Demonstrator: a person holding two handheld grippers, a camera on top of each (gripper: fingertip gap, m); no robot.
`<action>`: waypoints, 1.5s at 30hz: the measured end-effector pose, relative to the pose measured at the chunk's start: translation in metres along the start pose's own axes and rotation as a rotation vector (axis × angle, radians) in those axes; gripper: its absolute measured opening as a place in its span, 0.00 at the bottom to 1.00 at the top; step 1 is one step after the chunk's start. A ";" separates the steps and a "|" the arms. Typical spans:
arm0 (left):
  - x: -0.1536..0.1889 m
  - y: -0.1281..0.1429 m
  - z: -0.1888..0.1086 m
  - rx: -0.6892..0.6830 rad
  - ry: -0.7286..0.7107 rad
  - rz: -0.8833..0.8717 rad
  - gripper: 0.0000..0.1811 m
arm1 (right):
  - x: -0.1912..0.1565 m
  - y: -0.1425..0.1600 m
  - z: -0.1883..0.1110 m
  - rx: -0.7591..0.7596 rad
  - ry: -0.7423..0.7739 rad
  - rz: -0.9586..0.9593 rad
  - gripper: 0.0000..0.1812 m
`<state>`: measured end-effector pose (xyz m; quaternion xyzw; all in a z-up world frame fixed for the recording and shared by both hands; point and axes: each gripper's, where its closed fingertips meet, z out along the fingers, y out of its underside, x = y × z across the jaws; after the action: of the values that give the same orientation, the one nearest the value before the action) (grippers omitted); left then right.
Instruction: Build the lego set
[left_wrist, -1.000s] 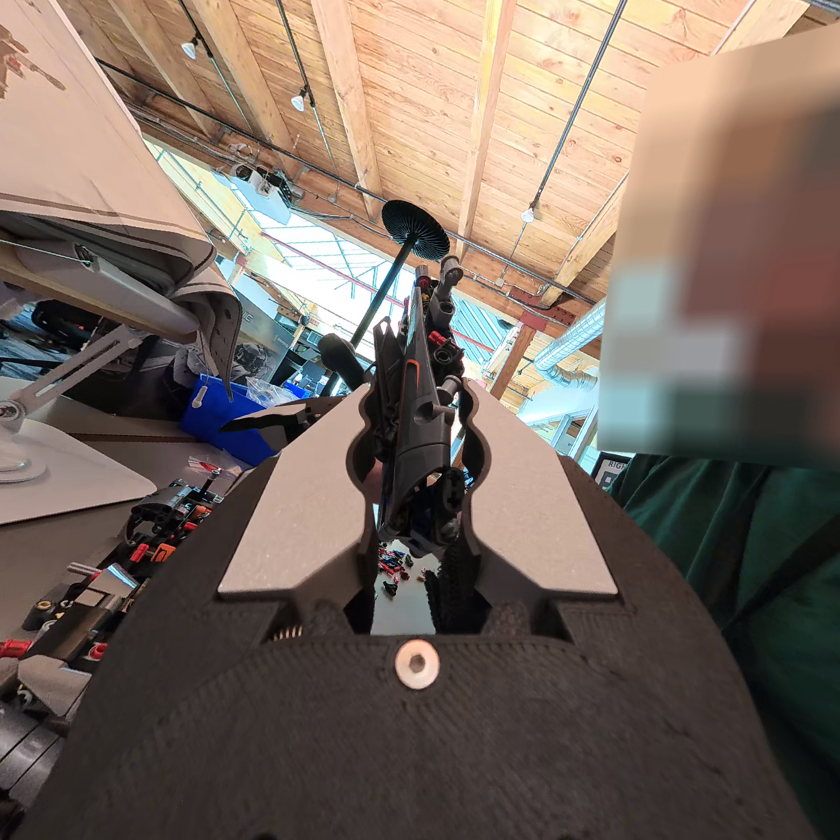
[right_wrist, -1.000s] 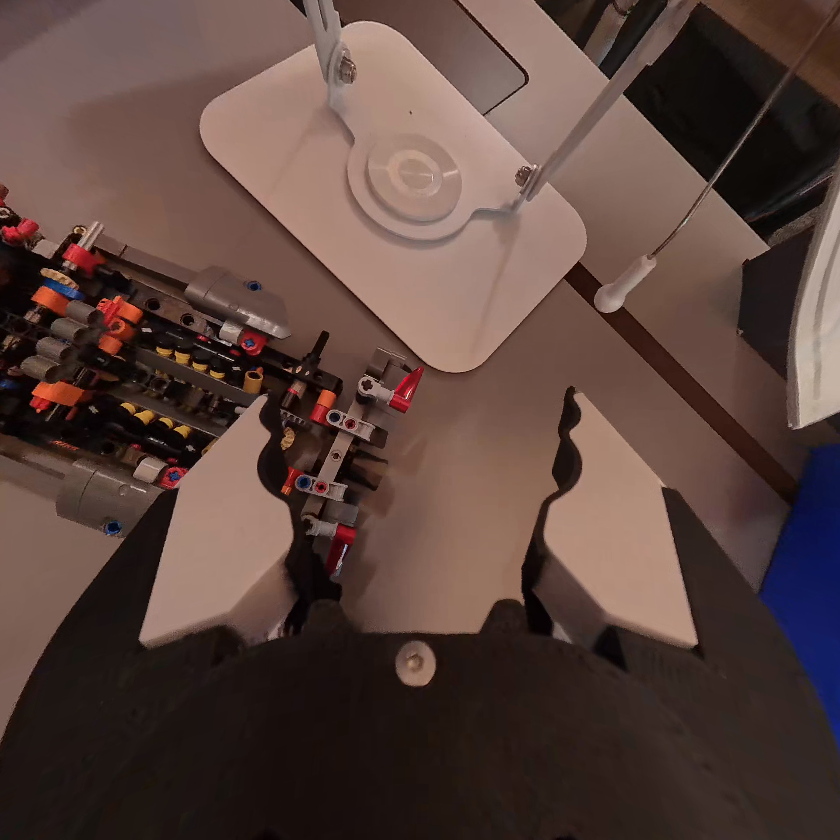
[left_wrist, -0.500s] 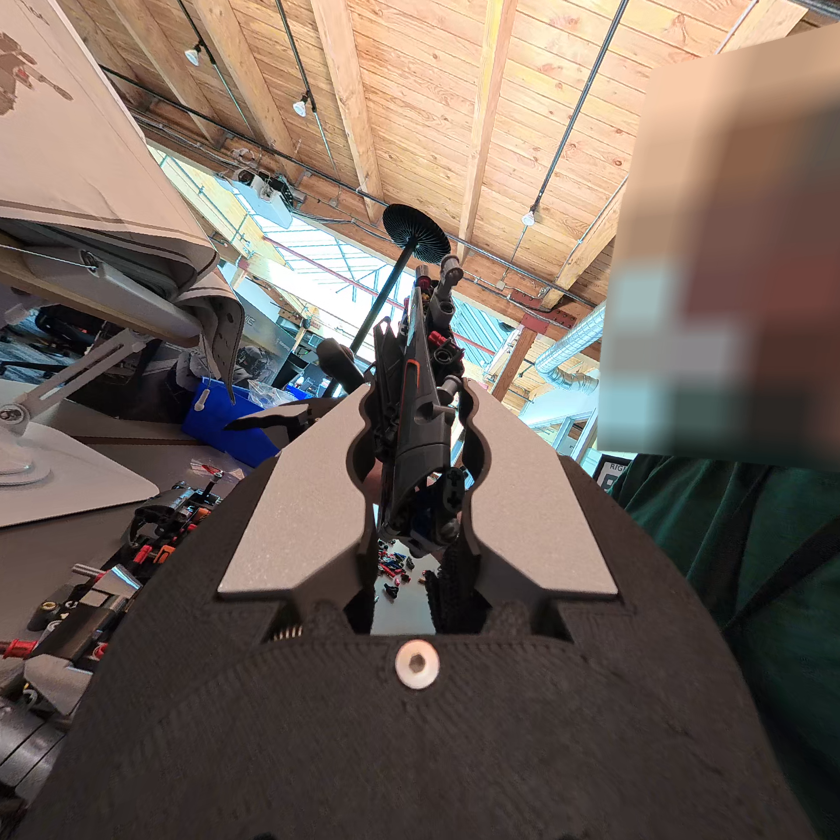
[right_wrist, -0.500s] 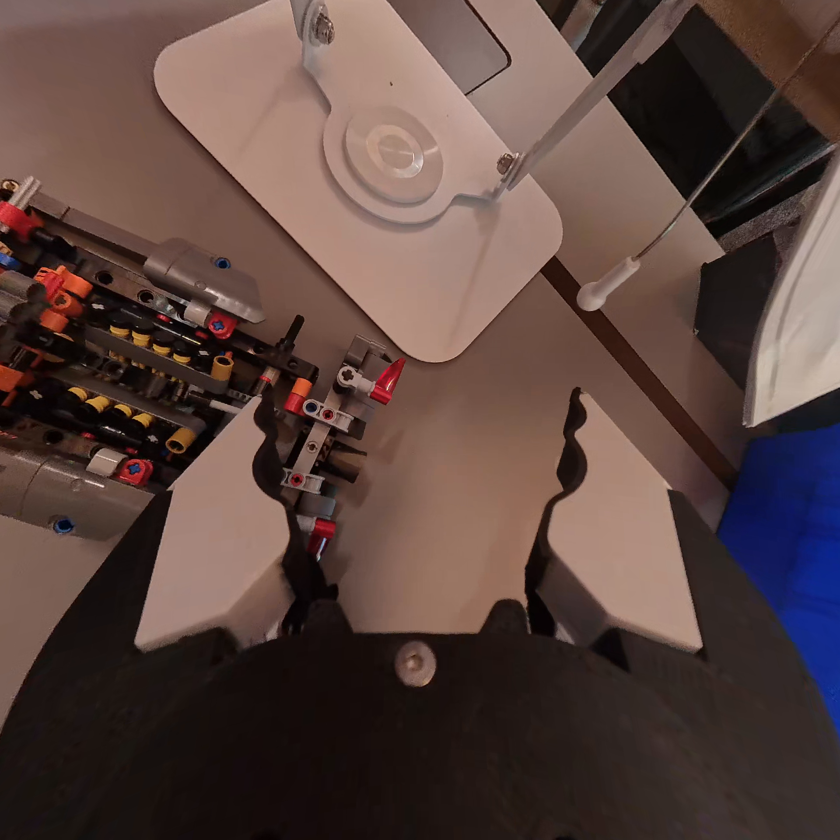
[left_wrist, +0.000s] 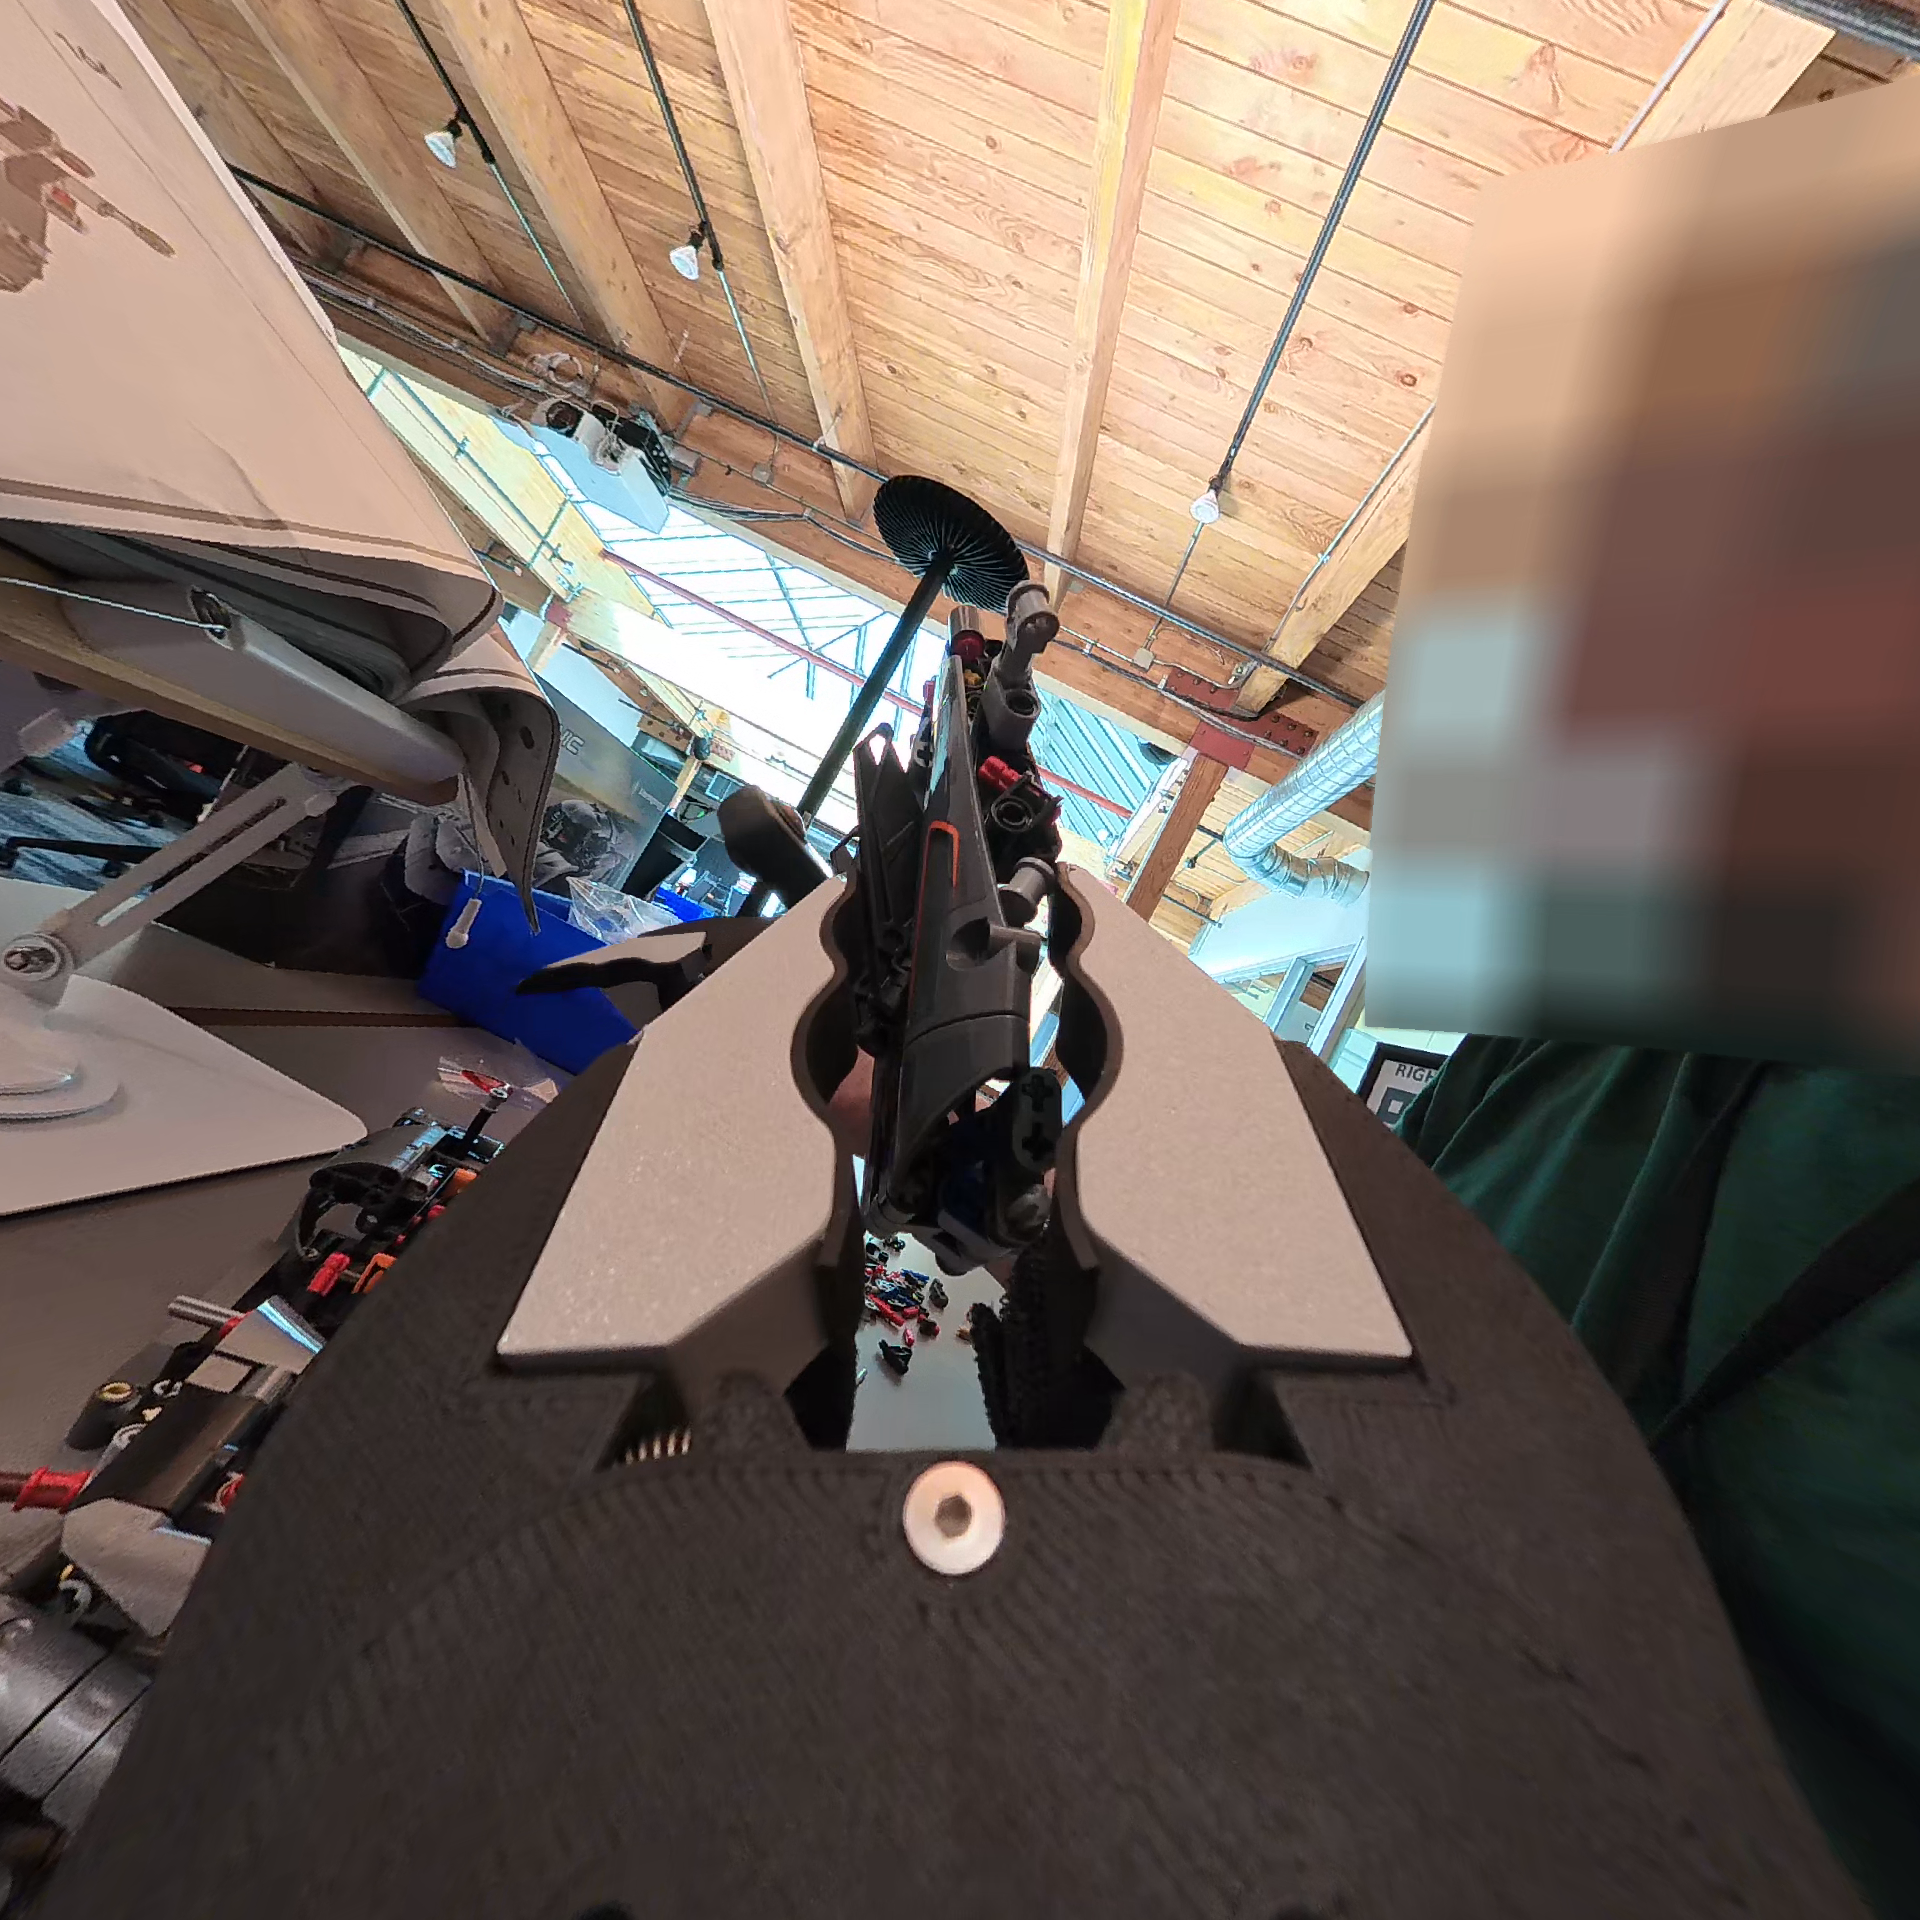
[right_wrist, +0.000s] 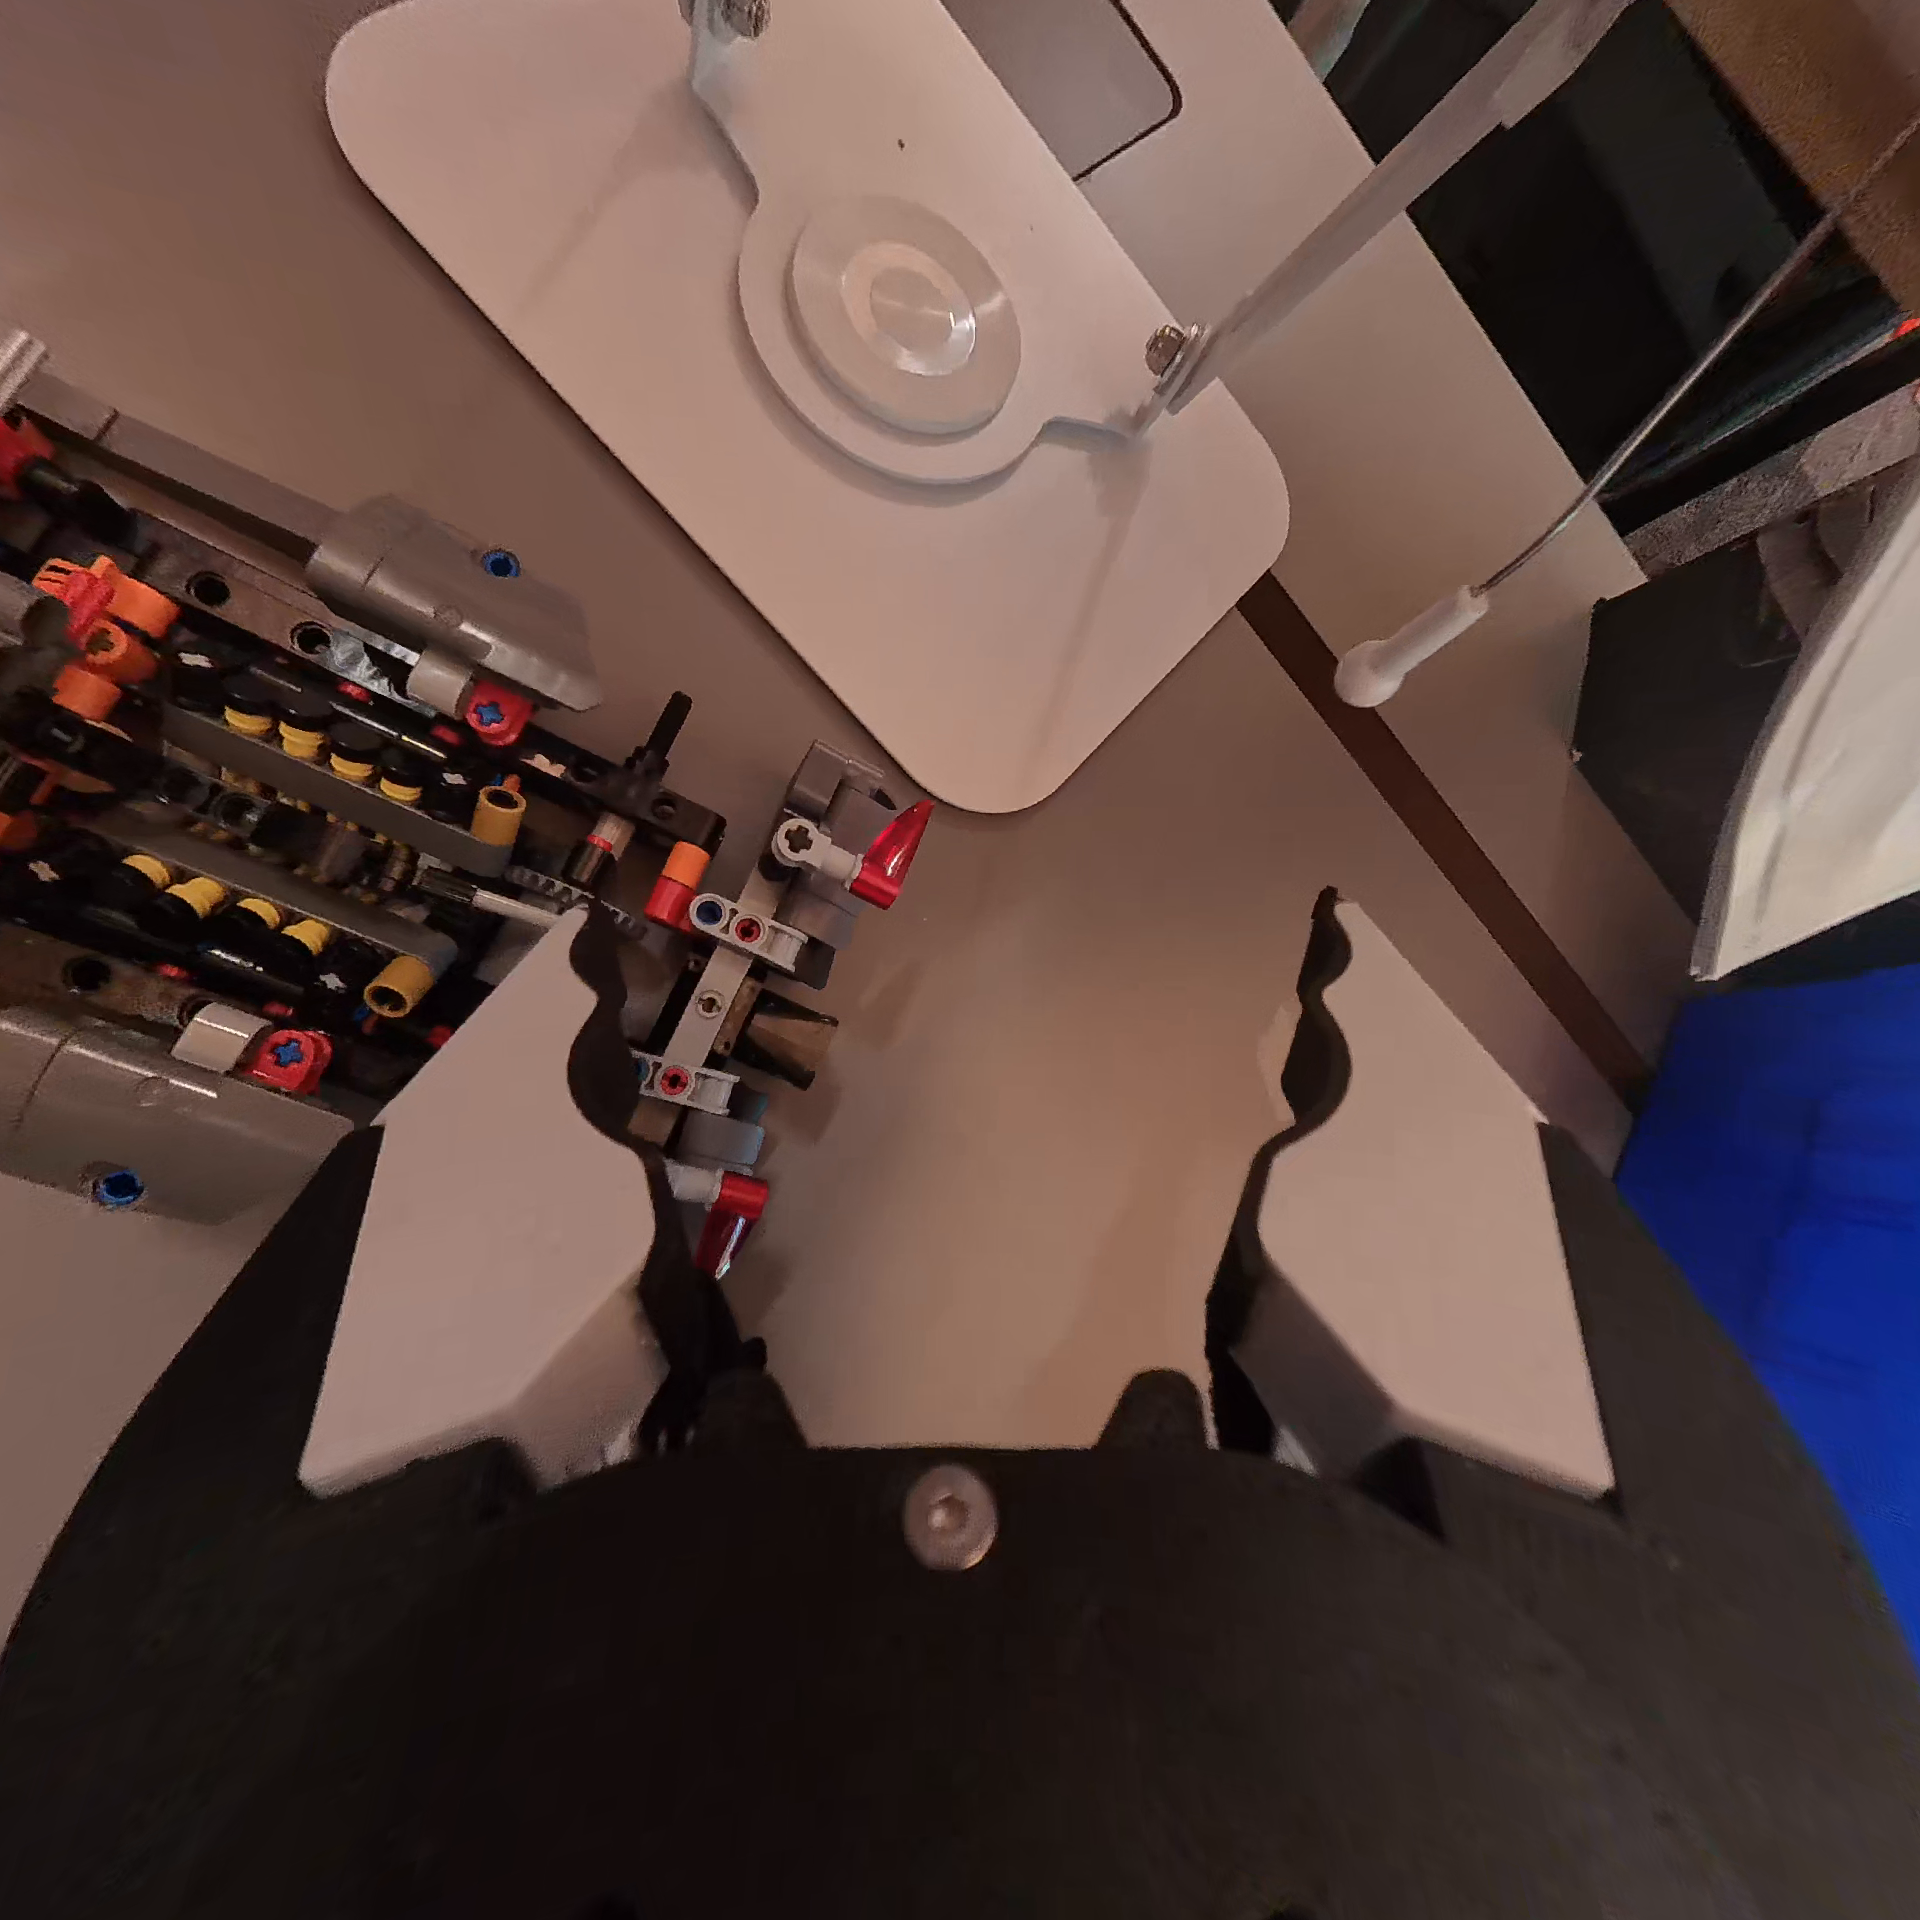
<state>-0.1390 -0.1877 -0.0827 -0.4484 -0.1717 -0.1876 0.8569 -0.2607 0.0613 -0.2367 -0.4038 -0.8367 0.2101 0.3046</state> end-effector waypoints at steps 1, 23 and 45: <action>0.000 0.000 0.000 0.000 0.000 0.000 0.18 | 0.000 -0.001 0.000 0.000 0.003 -0.002 0.70; 0.002 -0.003 -0.002 0.011 0.002 0.004 0.18 | 0.004 -0.002 -0.001 -0.015 0.047 -0.018 0.70; -0.005 0.001 -0.003 -0.001 -0.019 -0.001 0.18 | -0.005 -0.031 -0.040 0.178 0.073 0.028 0.70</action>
<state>-0.1425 -0.1892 -0.0870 -0.4506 -0.1798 -0.1838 0.8549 -0.2476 0.0433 -0.1908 -0.3941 -0.7974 0.2729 0.3665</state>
